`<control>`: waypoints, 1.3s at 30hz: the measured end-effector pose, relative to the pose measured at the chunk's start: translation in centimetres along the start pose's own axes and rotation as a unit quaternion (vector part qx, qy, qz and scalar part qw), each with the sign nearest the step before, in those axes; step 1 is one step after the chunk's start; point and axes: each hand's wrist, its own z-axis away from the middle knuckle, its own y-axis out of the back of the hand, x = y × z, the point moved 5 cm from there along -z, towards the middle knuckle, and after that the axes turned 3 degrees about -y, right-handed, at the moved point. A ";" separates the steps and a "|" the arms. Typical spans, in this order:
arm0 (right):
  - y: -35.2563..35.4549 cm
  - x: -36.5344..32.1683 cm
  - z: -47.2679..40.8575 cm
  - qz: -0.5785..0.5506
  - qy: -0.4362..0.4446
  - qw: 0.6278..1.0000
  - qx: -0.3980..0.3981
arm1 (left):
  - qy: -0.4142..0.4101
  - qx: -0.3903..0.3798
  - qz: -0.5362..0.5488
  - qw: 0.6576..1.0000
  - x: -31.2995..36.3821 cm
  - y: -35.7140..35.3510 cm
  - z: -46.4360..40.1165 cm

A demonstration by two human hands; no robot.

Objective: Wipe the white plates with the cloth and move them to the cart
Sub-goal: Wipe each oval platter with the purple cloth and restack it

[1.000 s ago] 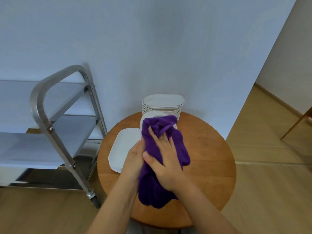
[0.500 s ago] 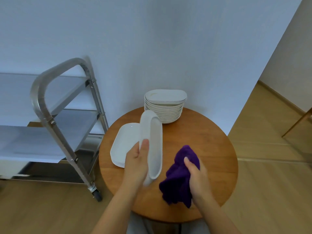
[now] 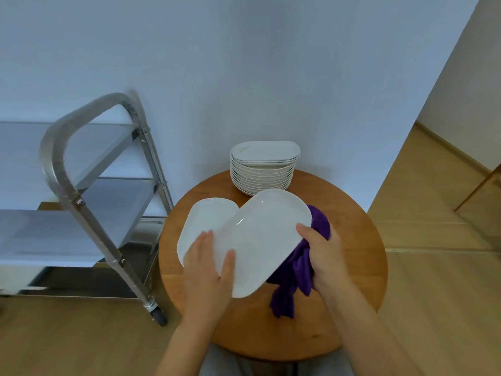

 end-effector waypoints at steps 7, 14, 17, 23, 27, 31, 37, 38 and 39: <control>-0.6 1.7 -1.7 0.021 -0.026 0.999 0.002 | 0.237 -0.117 0.221 0.939 -5.5 0.8 -0.8; -2.5 4.8 -3.3 -0.014 -0.084 0.996 0.004 | 0.264 -0.067 0.278 0.921 -7.9 0.8 -2.0; -3.1 5.4 -3.8 -0.005 -0.081 0.997 0.012 | 0.266 -0.008 0.268 0.926 -8.9 0.6 -2.7; -3.7 6.3 -4.9 0.041 -0.098 0.994 0.028 | 0.289 0.042 0.263 0.920 -10.7 -0.6 -4.7; -3.7 6.9 -5.5 0.049 -0.104 0.993 0.028 | 0.298 0.067 0.228 0.925 -11.9 -1.3 -5.5; -3.7 7.3 -6.1 0.056 -0.100 0.993 0.027 | 0.250 0.039 0.107 0.961 -11.9 -1.5 -6.2; -3.7 7.8 -7.1 0.065 -0.101 0.993 0.018 | 0.211 -0.003 -0.035 0.977 -10.6 -1.4 -7.2; -3.7 7.9 -7.3 0.064 -0.101 0.993 0.019 | 0.202 -0.001 -0.057 0.978 -10.0 -1.4 -7.4; -3.8 8.0 -7.5 0.061 -0.102 0.993 0.019 | 0.189 0.002 -0.072 0.979 -9.2 -1.5 -7.6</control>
